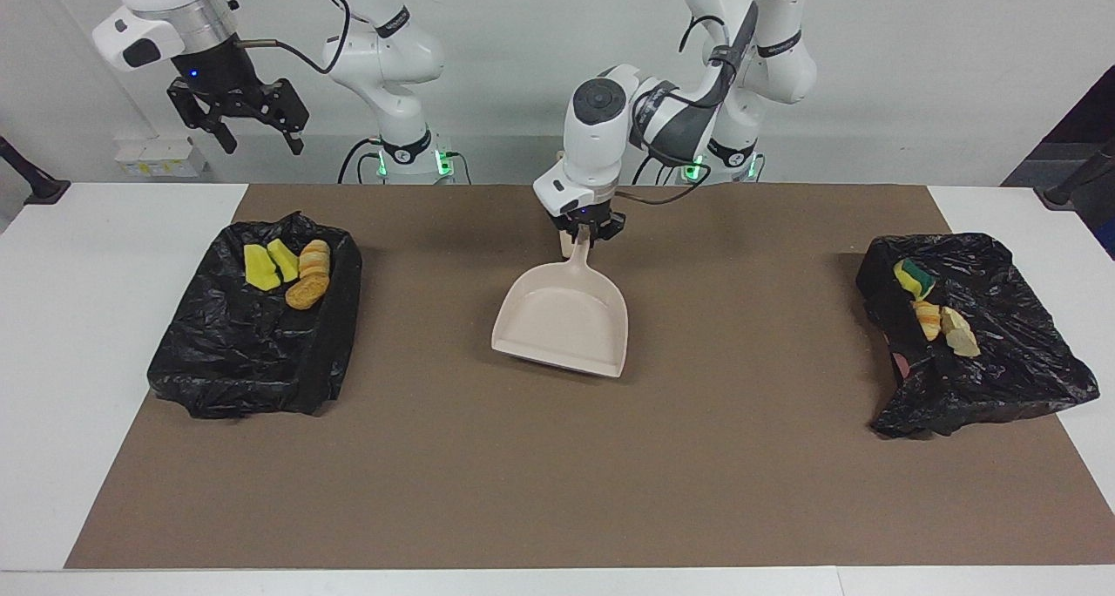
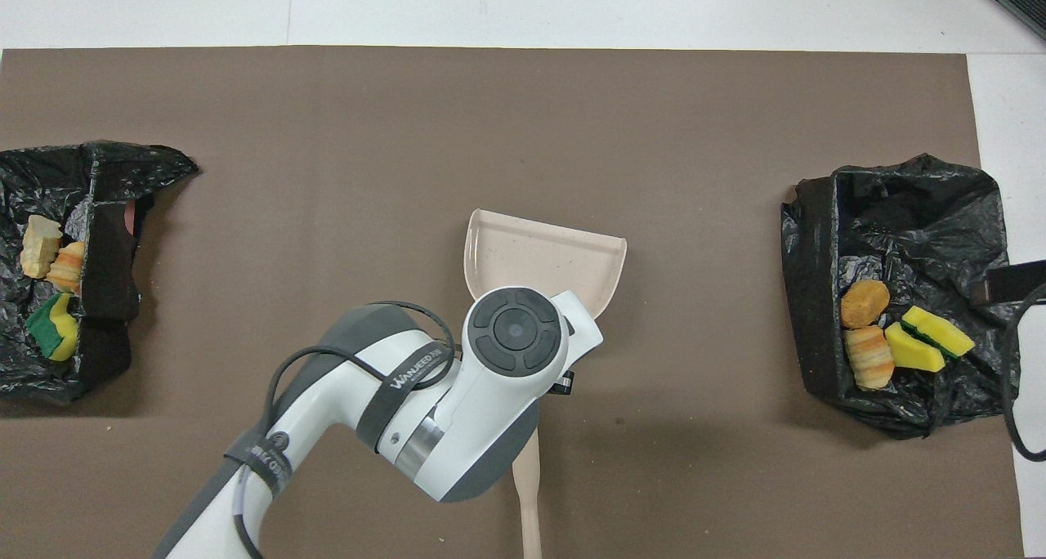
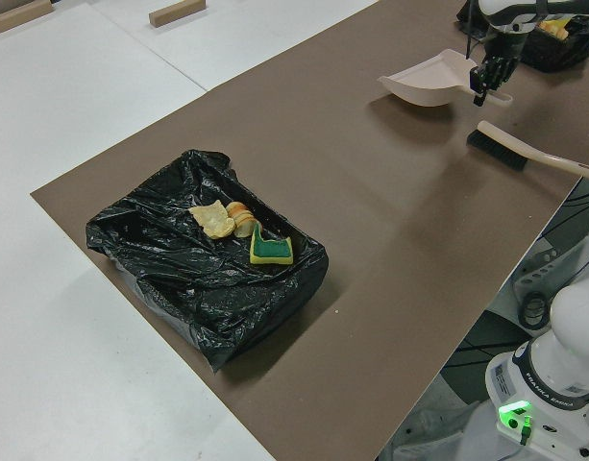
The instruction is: Sweep and dump trash in bin
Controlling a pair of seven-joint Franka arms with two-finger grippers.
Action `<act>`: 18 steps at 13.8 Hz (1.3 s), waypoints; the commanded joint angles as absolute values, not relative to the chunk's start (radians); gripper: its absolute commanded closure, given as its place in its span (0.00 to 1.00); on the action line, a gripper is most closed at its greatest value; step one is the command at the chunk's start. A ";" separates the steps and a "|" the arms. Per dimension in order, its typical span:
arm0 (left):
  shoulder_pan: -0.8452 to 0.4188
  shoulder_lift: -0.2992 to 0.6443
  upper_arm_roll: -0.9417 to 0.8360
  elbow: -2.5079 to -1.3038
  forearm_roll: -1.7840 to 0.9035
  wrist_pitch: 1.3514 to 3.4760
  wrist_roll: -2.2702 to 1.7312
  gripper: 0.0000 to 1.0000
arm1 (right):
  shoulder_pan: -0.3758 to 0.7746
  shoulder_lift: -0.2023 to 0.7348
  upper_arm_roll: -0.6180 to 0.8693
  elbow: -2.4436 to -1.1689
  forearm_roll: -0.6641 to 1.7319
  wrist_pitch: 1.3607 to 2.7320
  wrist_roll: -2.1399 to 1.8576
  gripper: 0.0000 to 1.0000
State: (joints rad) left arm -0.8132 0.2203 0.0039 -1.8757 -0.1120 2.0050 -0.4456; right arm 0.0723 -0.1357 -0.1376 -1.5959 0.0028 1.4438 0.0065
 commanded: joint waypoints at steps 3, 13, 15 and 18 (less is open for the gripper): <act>-0.859 0.298 0.037 -1.827 -0.127 2.059 -0.488 0.01 | 0.071 -0.146 -0.135 -1.626 -0.034 1.502 -0.028 0.00; -0.474 0.213 0.066 -1.784 -0.117 2.025 -0.297 0.00 | 0.069 -0.146 -0.140 -1.623 -0.022 1.513 -0.034 0.00; -0.393 0.184 0.066 -1.784 -0.117 2.017 -0.163 0.00 | 0.071 -0.146 -0.135 -1.624 -0.020 1.513 -0.028 0.00; -0.298 0.137 0.066 -1.783 -0.115 1.965 -0.039 0.00 | 0.071 -0.146 -0.135 -1.624 -0.018 1.513 -0.032 0.00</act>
State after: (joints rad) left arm -0.3495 0.1786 0.0785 -1.7801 -0.1126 2.0137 -0.1026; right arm 0.0727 -0.1332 -0.1362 -1.6087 -0.0109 1.5090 0.0023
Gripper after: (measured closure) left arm 0.000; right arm 0.000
